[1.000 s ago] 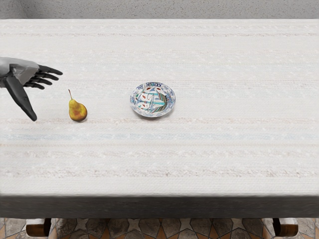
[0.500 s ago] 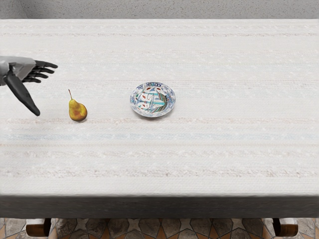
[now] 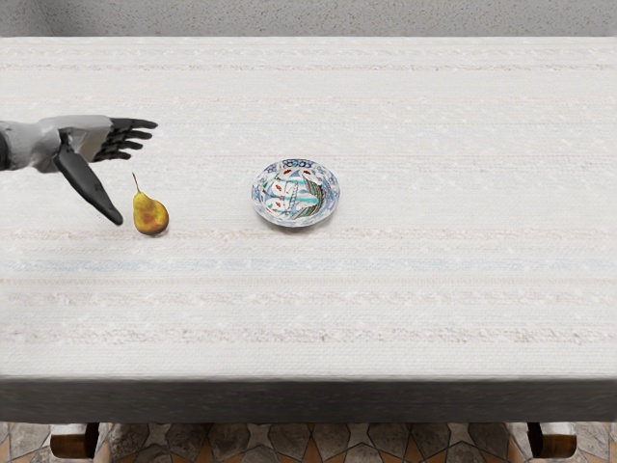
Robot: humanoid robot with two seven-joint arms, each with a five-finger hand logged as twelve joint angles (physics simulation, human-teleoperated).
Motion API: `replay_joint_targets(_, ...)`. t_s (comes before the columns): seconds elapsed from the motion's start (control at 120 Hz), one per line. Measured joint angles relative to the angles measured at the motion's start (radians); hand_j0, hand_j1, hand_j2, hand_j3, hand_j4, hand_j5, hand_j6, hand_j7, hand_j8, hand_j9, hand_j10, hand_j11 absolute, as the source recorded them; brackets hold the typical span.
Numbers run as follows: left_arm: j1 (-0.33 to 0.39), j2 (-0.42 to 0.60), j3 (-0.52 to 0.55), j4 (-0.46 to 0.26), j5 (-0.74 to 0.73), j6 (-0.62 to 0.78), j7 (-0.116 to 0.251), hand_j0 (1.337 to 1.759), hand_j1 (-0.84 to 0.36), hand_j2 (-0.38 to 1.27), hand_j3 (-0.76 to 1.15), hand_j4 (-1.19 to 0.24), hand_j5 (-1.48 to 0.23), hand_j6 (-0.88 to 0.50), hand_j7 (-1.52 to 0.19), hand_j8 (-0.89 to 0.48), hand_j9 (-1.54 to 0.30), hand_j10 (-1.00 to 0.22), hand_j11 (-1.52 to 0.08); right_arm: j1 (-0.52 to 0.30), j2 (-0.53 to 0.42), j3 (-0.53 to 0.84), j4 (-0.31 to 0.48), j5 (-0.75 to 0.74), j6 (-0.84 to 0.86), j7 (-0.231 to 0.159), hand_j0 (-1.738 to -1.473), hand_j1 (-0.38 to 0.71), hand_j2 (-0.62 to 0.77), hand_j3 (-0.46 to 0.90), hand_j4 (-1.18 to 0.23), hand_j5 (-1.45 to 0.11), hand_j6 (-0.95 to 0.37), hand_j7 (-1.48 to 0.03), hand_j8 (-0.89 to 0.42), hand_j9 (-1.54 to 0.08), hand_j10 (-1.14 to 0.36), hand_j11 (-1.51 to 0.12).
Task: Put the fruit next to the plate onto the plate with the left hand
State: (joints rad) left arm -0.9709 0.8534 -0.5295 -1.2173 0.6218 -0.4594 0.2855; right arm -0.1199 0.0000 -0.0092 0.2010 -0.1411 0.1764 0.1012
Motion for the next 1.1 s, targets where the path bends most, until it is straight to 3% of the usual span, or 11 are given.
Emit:
replay_joint_targets(0.2, 0.003, -0.036, 0.002, 0.082, 0.002, 0.002, -0.003, 1.658, 0.33, 0.0, 0.0, -0.02, -0.02, -0.02, -0.02, -0.02, -0.02, -0.02, -0.02, -0.001, 0.0, 0.0, 0.0, 0.0, 0.0, 0.0, -1.658, -0.34, 0.0, 0.0, -0.01, -0.01, -0.01, -0.01, -0.01, -0.01, -0.01, -0.01)
replay_joint_targets(0.733, 0.045, -0.105, 0.055, 0.137, 0.019, 0.064, -0.011, 1.658, 0.33, 0.0, 0.0, -0.02, -0.02, -0.02, -0.02, -0.02, -0.02, -0.02, -0.02, -0.01, 0.0, 0.0, 0.0, 0.0, 0.0, 0.0, -1.658, -0.34, 0.0, 0.0, -0.01, -0.01, -0.01, -0.01, -0.01, -0.01, -0.01, -0.01)
replay_joint_targets(0.9, 0.043, -0.106, 0.115, 0.148, 0.055, 0.133, -0.076, 1.658, 0.33, 0.0, 0.0, -0.02, -0.02, -0.02, -0.02, -0.02, -0.02, -0.02, -0.02, -0.014, 0.0, 0.0, 0.0, 0.0, 0.0, 0.0, -1.658, -0.34, 0.0, 0.0, -0.01, -0.01, -0.01, -0.01, -0.01, -0.01, -0.01, -0.01)
replay_joint_targets(1.1, 0.044, -0.146, 0.139, 0.151, 0.063, 0.159, -0.097, 1.658, 0.33, 0.0, 0.0, -0.02, -0.02, -0.02, -0.02, -0.02, -0.02, -0.02, -0.02, -0.016, 0.0, 0.0, 0.0, 0.0, 0.0, 0.0, -1.658, -0.34, 0.0, 0.0, -0.01, -0.01, -0.01, -0.01, -0.01, -0.01, -0.01, -0.01)
